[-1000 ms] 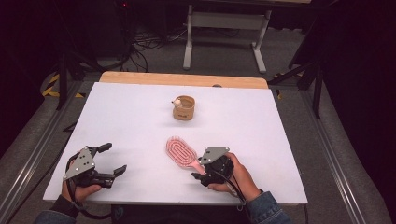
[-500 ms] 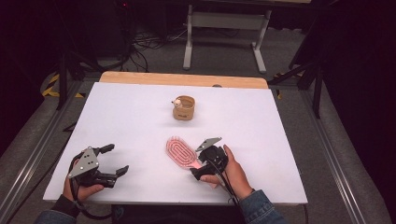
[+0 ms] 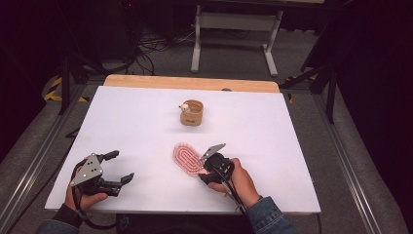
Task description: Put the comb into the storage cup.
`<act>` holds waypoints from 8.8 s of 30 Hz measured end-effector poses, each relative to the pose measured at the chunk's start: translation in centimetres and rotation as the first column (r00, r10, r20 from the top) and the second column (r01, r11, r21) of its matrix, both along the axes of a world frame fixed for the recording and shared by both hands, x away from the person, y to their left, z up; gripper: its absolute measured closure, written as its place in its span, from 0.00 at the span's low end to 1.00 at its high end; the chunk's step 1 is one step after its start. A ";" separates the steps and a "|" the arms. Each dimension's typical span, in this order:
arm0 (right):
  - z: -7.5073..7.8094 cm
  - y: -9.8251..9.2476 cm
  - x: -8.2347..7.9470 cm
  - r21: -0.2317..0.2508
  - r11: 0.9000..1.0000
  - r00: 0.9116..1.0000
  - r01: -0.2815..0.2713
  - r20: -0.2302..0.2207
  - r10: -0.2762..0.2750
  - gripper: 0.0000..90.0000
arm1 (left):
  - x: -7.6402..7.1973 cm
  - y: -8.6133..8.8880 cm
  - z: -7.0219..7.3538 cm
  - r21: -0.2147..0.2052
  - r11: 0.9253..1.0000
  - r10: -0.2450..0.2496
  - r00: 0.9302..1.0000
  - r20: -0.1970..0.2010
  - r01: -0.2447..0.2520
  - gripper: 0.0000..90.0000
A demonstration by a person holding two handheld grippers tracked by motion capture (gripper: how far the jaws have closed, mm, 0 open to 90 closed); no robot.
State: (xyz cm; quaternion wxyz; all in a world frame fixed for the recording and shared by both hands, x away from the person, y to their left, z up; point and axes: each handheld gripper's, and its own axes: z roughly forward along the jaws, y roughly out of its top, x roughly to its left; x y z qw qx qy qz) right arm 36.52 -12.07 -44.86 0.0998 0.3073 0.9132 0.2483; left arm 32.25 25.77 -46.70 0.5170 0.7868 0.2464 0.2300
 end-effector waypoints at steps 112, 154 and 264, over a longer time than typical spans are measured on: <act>2.7 -3.7 -4.9 0.273 0.949 0.793 -0.159 0.608 -0.042 0.32 | 4.1 -10.4 6.7 -0.398 0.901 -0.184 0.983 0.014 0.174 0.70; 1.2 -8.9 -4.7 0.318 0.947 0.765 -0.041 0.619 -0.175 0.04 | 4.8 -5.6 8.8 -0.402 0.914 -0.024 0.996 0.082 0.055 0.70; 0.2 -8.5 -3.8 0.299 0.953 0.794 -0.038 0.589 -0.153 0.06 | 20.1 -17.1 9.0 -0.172 0.979 0.105 0.993 -0.054 -0.113 0.69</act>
